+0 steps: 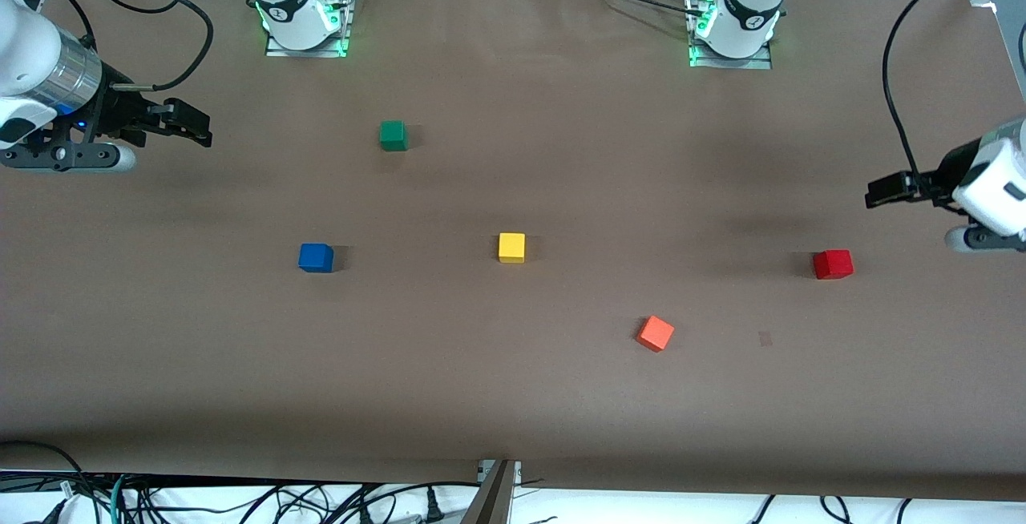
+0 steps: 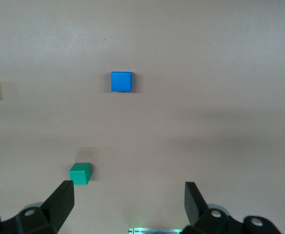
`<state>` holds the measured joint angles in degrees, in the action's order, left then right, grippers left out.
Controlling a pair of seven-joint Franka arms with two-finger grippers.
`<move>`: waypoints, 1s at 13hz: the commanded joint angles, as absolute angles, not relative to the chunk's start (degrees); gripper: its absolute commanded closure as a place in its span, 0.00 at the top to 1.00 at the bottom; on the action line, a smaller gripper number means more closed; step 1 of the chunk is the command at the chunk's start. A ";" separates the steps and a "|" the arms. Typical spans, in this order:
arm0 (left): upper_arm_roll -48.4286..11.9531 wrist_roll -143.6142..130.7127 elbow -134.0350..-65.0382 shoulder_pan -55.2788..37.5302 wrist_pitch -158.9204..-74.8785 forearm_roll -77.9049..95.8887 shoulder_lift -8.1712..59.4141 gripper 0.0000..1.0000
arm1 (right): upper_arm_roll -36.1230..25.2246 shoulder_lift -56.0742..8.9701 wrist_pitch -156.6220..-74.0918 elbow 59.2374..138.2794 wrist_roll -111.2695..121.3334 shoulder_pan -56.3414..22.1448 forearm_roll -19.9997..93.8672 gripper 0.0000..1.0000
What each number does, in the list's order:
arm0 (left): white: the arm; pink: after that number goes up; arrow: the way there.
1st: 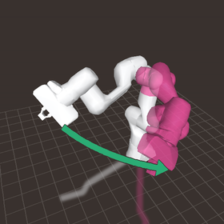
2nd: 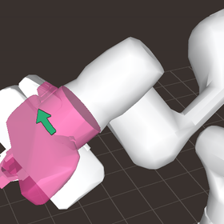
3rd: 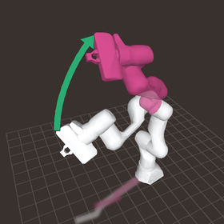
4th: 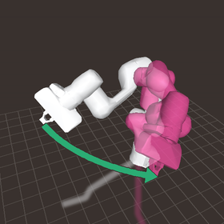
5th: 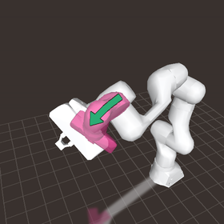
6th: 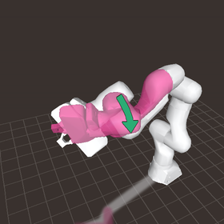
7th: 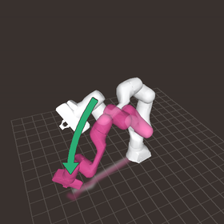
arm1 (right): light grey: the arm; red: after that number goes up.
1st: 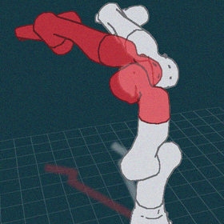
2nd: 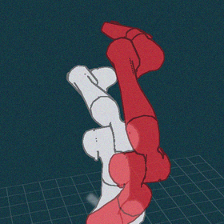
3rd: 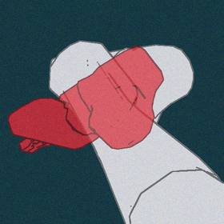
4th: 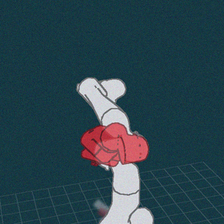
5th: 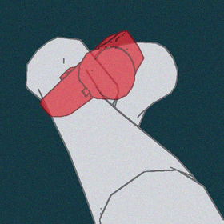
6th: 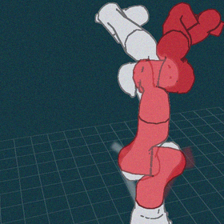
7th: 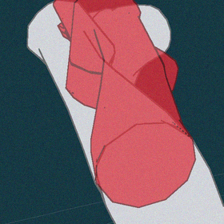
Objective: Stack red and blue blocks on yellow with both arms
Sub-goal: 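Move the left gripper toward the red cube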
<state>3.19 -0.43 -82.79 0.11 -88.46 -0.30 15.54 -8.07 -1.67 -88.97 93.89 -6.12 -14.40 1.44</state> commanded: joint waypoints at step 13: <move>2.46 7.29 -99.13 9.75 -125.05 -0.44 31.02 1.00 | -8.09 -1.58 -89.47 93.96 -5.89 -13.80 2.20 1.00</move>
